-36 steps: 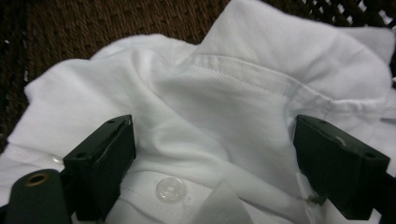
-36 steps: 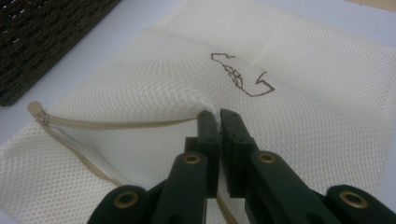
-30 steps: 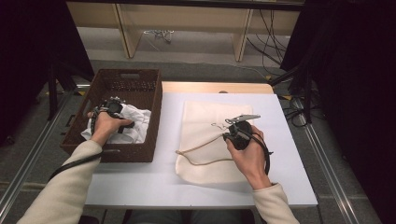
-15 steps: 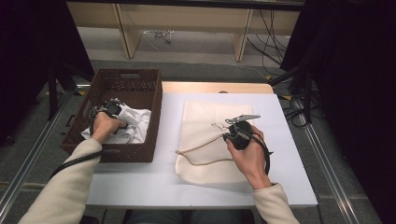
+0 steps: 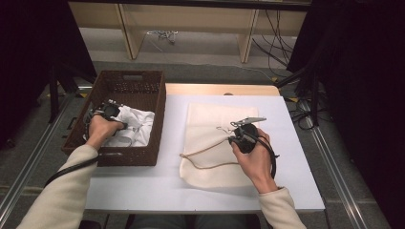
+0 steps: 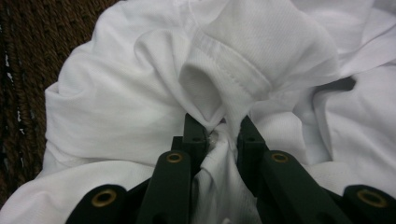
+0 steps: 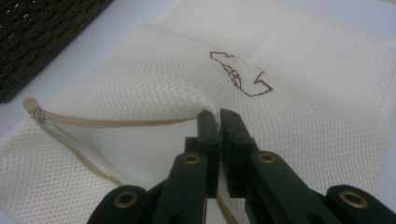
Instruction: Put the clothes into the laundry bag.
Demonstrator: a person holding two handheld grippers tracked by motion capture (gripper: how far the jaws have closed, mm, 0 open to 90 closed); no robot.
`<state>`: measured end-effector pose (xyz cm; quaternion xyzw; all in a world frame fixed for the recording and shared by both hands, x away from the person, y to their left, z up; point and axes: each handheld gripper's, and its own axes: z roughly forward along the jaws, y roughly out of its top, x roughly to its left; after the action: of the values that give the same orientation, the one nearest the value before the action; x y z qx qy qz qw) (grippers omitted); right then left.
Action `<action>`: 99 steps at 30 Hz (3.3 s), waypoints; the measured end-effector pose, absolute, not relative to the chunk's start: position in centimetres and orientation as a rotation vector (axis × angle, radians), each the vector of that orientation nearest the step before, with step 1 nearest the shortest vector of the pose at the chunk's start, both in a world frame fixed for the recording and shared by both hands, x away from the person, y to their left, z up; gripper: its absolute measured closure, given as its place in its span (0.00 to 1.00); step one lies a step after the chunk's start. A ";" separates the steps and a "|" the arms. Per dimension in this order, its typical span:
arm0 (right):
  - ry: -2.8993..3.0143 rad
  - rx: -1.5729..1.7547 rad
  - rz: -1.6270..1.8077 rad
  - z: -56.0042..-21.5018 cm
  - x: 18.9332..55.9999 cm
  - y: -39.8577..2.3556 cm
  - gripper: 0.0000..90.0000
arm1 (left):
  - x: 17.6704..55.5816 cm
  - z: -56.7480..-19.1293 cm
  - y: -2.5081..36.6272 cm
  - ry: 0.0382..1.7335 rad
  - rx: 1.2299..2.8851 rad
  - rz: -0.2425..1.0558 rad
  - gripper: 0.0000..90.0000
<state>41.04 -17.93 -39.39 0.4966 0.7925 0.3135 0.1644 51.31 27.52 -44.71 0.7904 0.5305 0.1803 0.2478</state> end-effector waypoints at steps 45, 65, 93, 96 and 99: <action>2.246 1.420 0.900 -39.5 41.0 -17.8 0.98 | 44.6 -35.5 26.7 0.962 1.572 0.753 0.89; 2.249 1.406 0.898 -39.5 41.1 -17.8 0.98 | 41.8 -31.3 26.1 0.850 1.468 0.804 0.89; 2.248 1.418 0.896 -39.6 41.1 -17.8 0.98 | 37.6 -27.0 24.6 0.689 1.423 0.809 0.89; 2.254 1.398 0.893 -39.7 41.2 -17.9 0.98 | 37.3 -26.7 24.1 0.654 1.420 0.780 0.89; 2.261 1.390 0.888 -39.7 41.2 -17.9 0.98 | 37.0 -26.5 23.8 0.626 1.433 0.764 0.89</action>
<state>41.18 -17.92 -39.67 0.4893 0.7961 0.3126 0.1706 37.03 23.80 -26.46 0.6296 0.2749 0.3356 0.6445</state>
